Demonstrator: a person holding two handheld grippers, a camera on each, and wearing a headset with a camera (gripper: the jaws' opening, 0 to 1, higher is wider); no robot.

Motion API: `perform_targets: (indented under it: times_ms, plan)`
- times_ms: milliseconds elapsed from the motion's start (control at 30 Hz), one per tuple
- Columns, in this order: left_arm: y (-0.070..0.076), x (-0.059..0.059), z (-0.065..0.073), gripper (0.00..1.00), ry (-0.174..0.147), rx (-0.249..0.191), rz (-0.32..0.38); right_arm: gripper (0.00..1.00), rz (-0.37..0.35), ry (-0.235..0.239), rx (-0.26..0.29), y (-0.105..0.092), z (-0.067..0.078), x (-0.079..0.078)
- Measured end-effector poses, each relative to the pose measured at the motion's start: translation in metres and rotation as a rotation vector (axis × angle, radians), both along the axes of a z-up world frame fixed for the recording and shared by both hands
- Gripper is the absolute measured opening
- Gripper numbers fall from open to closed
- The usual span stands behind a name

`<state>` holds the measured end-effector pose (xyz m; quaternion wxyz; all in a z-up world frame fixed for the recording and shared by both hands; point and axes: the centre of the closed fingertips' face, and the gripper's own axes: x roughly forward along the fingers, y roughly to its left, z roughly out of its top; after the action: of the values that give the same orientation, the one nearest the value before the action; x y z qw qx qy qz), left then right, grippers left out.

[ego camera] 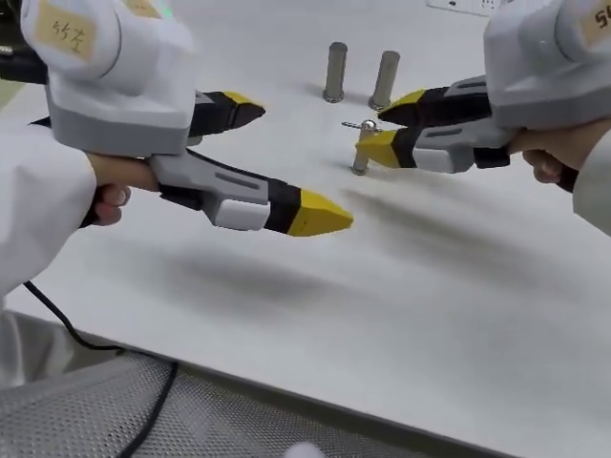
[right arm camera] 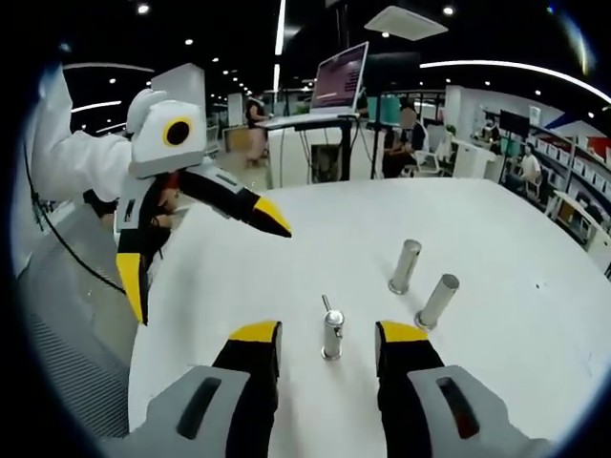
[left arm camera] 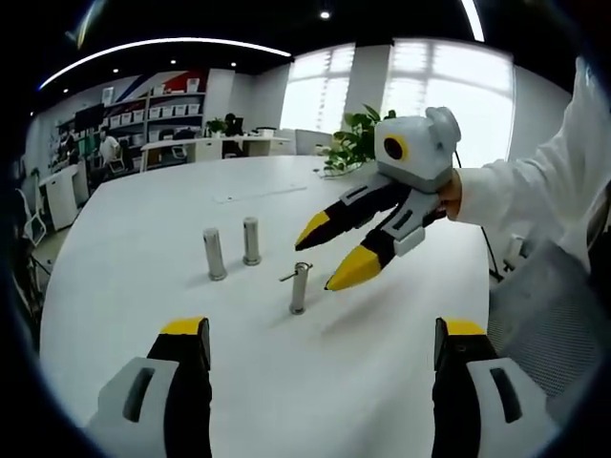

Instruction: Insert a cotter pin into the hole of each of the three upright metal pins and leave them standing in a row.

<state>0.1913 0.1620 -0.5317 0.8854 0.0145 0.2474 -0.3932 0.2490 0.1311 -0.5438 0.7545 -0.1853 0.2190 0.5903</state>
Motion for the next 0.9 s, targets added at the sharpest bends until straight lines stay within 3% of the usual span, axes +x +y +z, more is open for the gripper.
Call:
perform_targets:
  times_ms: [100,333,500,567,700,800,900]
  plan:
    - [0.002,0.002,0.006,0.97,-0.011,-0.011,0.015,0.42,-0.021,-0.011,0.012,-0.01,0.008,-0.007]
    - [0.0,-0.001,0.019,0.97,-0.033,-0.03,0.03,0.53,-0.089,0.023,0.043,-0.046,0.022,-0.025]
    - [0.001,-0.002,0.016,0.97,-0.022,-0.028,0.033,0.61,-0.13,0.053,0.06,-0.066,0.029,-0.036]
    - [0.002,-0.002,0.015,0.96,-0.022,-0.017,0.038,0.63,-0.201,0.062,0.031,-0.081,0.026,-0.033]
    - [0.004,-0.001,0.02,0.96,-0.032,-0.032,0.054,0.72,-0.252,0.078,0.073,-0.094,0.027,-0.035]
    - [0.003,0.0,0.022,0.96,-0.035,-0.036,0.056,0.85,-0.279,0.082,0.048,-0.101,0.02,-0.039]
    - [0.004,0.001,0.02,0.96,-0.032,-0.033,0.058,0.88,-0.283,0.094,0.041,-0.103,0.014,-0.042]
